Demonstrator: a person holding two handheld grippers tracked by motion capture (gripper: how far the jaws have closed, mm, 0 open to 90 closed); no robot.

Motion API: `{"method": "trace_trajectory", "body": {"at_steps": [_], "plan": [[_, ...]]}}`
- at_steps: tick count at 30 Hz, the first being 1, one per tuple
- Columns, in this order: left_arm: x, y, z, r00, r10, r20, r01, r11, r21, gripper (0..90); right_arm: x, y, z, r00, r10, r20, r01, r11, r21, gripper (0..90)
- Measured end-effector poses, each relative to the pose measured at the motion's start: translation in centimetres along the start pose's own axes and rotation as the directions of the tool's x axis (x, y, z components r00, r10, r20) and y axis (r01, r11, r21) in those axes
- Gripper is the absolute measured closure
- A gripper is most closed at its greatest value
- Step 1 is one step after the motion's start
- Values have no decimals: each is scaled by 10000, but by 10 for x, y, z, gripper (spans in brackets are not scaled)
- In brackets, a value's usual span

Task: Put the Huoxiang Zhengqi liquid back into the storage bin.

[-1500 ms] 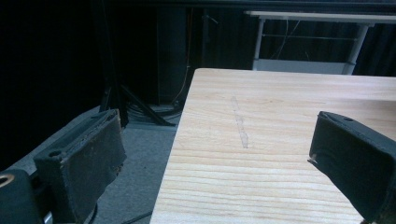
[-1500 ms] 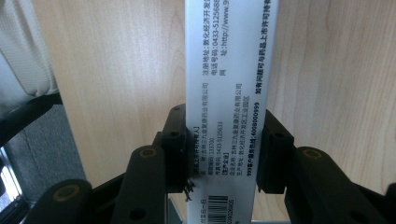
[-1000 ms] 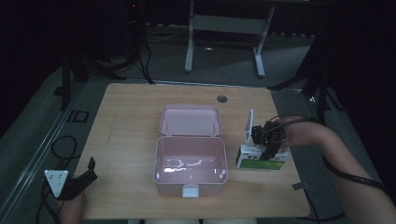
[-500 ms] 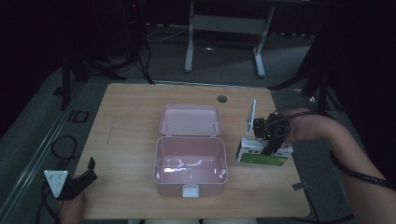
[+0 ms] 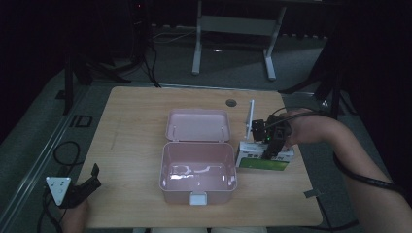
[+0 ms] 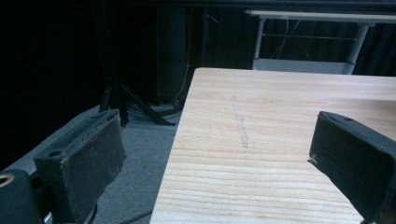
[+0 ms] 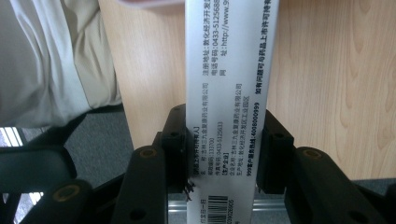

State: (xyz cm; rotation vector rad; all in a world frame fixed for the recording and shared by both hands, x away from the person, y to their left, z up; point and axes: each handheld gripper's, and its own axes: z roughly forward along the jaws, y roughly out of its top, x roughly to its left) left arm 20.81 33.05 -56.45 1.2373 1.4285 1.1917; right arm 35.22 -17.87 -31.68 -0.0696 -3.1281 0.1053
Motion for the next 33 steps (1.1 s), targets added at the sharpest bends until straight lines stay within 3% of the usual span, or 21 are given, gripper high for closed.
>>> {"method": "trace_trajectory", "body": {"at_steps": [13,33], "plan": [[0,0,0,10000,-14,49,14,10000,-26,35,8,45,-6,9991,-412,18,412,9991,-44,620],[0,0,0,10000,10,82,-10,10000,-46,34,24,114,-1,9929,-1183,-136,1183,9930,50,621]]}}
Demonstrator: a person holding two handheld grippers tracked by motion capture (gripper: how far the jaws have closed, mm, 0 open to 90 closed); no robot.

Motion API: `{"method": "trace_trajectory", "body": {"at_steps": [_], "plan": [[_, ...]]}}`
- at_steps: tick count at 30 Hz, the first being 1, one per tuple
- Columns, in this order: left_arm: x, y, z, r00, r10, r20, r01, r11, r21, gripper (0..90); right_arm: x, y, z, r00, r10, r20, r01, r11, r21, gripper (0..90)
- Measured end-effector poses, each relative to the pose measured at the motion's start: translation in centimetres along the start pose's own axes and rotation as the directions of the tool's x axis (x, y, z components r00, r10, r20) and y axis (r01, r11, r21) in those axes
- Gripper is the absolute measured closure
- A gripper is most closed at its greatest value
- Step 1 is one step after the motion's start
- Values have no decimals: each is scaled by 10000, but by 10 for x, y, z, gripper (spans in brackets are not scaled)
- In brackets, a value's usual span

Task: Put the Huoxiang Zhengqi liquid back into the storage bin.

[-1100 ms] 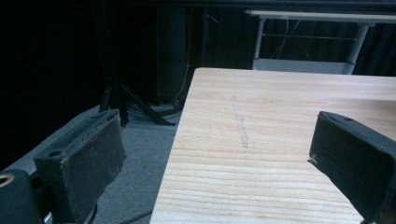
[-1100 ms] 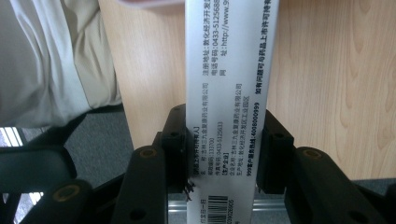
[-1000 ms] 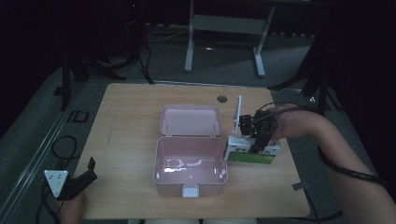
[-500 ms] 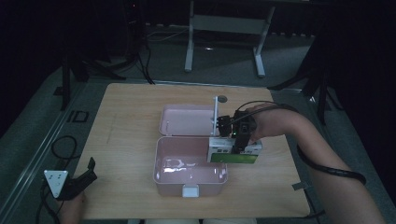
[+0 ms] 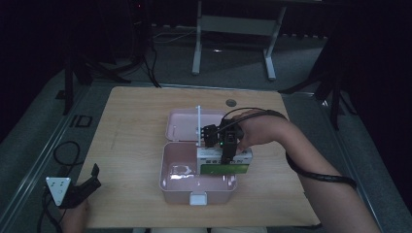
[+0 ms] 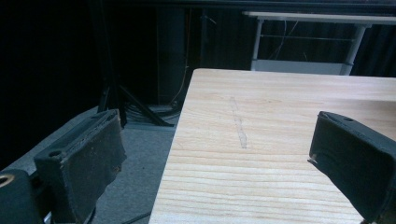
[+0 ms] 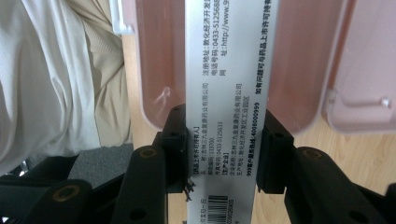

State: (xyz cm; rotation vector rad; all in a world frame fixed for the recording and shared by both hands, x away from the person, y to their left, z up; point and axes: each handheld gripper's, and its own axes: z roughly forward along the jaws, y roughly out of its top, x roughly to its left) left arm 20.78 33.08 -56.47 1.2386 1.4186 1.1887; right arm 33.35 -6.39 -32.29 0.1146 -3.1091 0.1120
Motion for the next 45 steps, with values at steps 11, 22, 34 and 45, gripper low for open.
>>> {"method": "trace_trajectory", "body": {"at_steps": [11,22,34,45], "plan": [[0,0,0,10000,-21,31,21,10000,12,34,0,28,5,9997,-230,-103,228,9996,-175,620],[0,0,0,10000,-43,50,43,10000,30,35,-2,39,29,9994,-214,-279,211,9997,-103,620],[0,0,0,10000,-36,71,36,10000,32,34,-7,45,75,9975,-116,-696,119,9999,37,620],[0,0,0,10000,-35,66,35,10000,24,35,-8,48,103,9958,-100,-908,105,9999,45,619]]}}
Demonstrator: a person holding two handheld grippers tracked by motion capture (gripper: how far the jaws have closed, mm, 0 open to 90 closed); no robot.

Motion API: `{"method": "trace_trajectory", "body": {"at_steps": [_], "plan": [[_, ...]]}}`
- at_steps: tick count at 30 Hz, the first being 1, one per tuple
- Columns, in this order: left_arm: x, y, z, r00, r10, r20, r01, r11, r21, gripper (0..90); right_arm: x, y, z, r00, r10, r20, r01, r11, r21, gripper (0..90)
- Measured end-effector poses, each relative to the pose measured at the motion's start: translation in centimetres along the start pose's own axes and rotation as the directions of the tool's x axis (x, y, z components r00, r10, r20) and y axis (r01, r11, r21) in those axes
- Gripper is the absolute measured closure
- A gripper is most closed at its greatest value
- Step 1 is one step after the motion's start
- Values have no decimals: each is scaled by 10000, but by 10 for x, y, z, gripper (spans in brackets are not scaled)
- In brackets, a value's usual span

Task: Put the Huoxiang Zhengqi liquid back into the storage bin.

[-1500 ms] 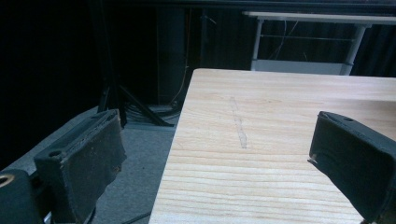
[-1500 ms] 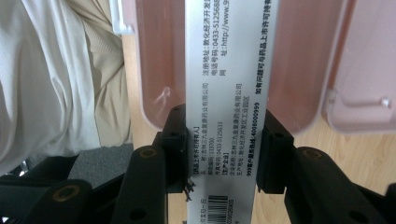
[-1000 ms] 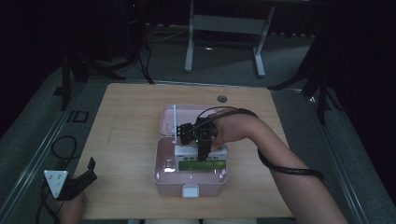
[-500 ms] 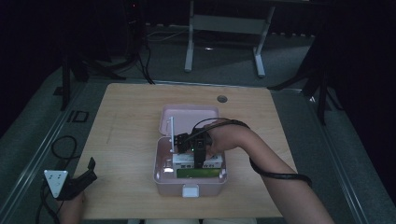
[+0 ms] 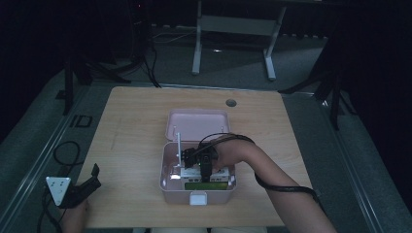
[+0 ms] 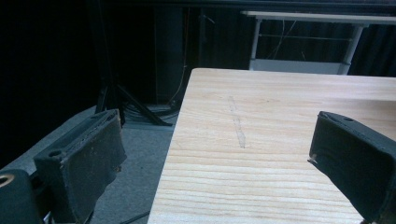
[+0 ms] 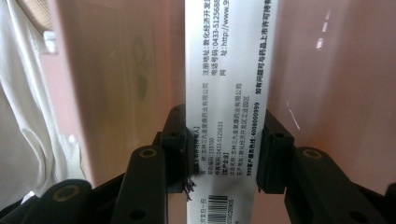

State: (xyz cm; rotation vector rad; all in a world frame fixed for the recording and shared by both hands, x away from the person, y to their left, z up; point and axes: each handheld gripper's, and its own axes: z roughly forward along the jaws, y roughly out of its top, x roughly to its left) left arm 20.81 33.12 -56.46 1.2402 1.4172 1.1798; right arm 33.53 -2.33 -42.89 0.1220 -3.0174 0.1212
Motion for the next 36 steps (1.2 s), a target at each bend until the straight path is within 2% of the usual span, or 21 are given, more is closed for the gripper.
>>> {"method": "trace_trajectory", "body": {"at_steps": [14,21,28,32,36], "plan": [[0,0,0,10000,3,-10,-3,10000,25,35,-2,2,23,9998,132,-119,-129,9996,235,619],[0,0,0,10000,29,20,-29,10000,10,34,-3,0,27,9997,151,-210,-145,9994,299,611],[0,0,0,10000,43,23,-43,10000,6,34,0,-3,9,9991,137,-391,-131,9998,154,583],[0,0,0,10000,42,18,-42,10000,13,34,3,-8,-8,9997,80,-211,-82,9999,-79,580],[0,0,0,10000,41,7,-41,10000,12,34,2,-16,-25,9997,237,9,-237,9992,-333,580]]}}
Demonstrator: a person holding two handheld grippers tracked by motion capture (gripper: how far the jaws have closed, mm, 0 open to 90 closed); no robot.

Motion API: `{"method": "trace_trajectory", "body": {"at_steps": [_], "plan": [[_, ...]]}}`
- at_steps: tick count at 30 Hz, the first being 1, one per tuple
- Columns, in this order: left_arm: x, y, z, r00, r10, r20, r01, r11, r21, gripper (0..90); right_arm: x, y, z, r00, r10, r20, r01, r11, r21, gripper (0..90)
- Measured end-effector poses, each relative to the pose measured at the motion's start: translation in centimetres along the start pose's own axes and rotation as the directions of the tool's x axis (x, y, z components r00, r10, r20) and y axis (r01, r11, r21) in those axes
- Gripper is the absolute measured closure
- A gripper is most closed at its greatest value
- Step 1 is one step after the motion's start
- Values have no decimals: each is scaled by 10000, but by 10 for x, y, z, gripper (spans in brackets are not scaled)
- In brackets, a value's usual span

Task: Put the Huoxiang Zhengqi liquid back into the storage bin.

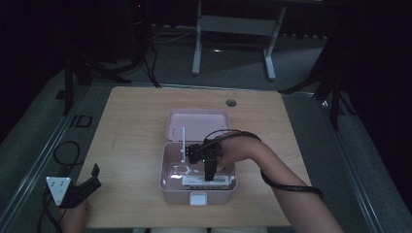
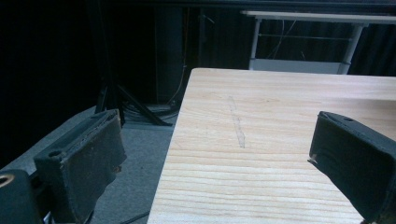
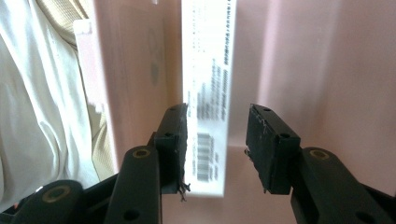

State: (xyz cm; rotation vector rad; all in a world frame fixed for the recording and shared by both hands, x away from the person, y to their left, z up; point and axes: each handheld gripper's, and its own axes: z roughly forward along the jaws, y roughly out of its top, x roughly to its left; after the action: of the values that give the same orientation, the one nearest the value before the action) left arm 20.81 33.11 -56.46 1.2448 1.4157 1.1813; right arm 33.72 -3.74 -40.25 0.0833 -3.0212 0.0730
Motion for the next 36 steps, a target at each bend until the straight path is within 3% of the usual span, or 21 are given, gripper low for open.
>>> {"method": "trace_trajectory", "body": {"at_steps": [11,21,24,31,34,36], "plan": [[0,0,0,10000,-5,-13,5,10000,17,34,-5,-35,-33,9973,602,428,-574,9963,-640,581],[0,0,0,10000,9,-20,-9,10000,29,34,-16,-74,-41,9900,1264,631,-1183,9859,-1188,578],[-1,0,1,10000,4,-39,-4,10000,35,34,-25,-93,-38,9785,1760,1077,-1606,9774,-1377,540],[0,0,0,10000,6,-18,-6,10000,38,34,-40,-122,-22,9602,2508,1229,-2274,9576,-1771,478],[0,0,0,10000,4,-16,-4,10000,22,34,-45,-135,-13,9485,2939,1181,-2670,9425,-2008,426],[0,0,0,10000,12,-14,-12,10000,26,34,-48,-143,-8,9354,3292,1292,-2903,9234,-2512,350]]}}
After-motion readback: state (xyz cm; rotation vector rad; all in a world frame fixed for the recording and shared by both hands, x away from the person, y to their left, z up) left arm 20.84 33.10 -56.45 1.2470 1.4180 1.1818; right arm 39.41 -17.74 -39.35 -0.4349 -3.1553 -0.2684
